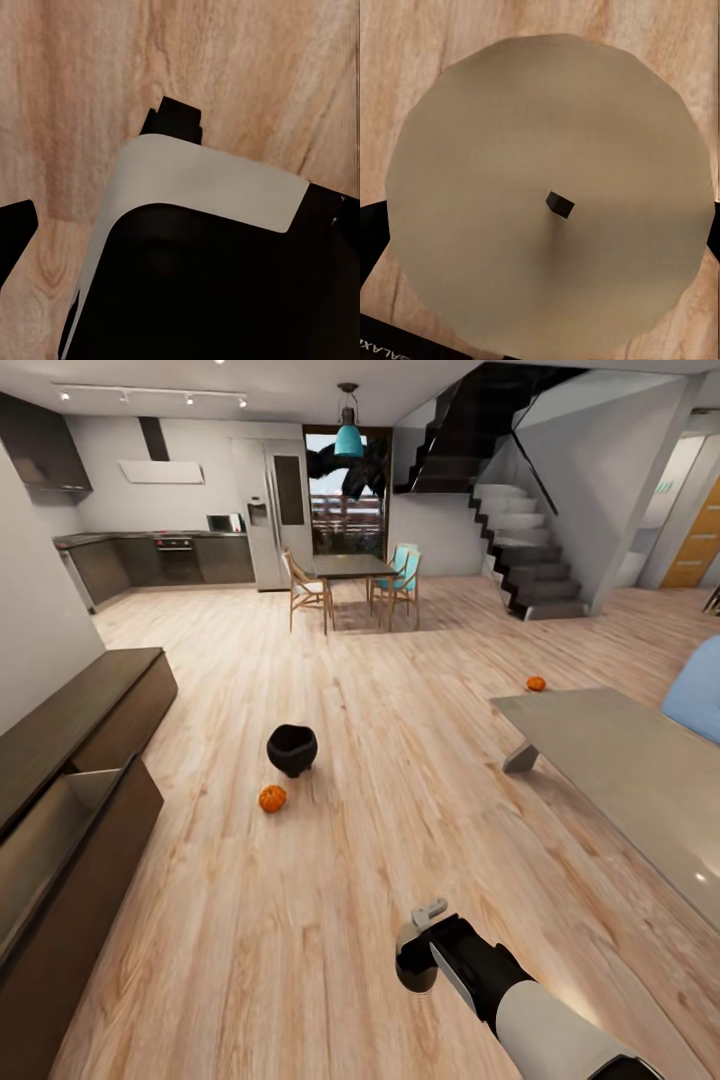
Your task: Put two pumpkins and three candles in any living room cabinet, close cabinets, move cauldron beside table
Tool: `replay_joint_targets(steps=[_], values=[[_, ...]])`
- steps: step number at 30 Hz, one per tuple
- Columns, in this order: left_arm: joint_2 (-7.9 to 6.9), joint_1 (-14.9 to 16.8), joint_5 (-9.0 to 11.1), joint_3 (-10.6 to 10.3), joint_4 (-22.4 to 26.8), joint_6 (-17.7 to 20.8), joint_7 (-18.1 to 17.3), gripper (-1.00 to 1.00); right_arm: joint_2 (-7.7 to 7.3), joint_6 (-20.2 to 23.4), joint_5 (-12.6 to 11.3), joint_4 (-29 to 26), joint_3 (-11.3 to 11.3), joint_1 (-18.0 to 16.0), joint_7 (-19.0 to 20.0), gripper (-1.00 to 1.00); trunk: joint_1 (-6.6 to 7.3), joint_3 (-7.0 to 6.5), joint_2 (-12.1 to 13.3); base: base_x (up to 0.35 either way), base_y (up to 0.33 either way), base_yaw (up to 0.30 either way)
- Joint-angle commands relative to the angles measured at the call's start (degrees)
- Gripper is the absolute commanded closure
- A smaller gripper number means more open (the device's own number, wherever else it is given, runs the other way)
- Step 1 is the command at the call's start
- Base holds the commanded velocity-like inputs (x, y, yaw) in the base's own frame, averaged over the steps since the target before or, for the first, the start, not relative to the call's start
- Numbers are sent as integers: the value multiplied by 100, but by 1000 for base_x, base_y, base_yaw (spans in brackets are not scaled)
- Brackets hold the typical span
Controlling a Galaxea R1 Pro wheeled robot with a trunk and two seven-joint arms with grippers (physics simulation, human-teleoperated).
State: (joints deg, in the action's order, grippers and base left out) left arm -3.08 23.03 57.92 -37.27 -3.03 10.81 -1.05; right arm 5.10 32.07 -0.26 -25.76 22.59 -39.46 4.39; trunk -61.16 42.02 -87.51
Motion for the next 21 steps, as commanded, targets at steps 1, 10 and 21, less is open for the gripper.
replay_joint_targets(steps=[1,10,21], values=[[0,0,0,0,0,0,0,-100,0,-1,0,0,0,-1,1,100,0,1,0,334,0,0],[0,0,0,0,1,0,0,-100,0,-4,0,1,0,-1,1,100,0,2,0,334,0,0],[0,0,0,0,0,0,0,-100,0,-4,0,1,0,-1,1,100,0,-7,0,334,0,-104]])
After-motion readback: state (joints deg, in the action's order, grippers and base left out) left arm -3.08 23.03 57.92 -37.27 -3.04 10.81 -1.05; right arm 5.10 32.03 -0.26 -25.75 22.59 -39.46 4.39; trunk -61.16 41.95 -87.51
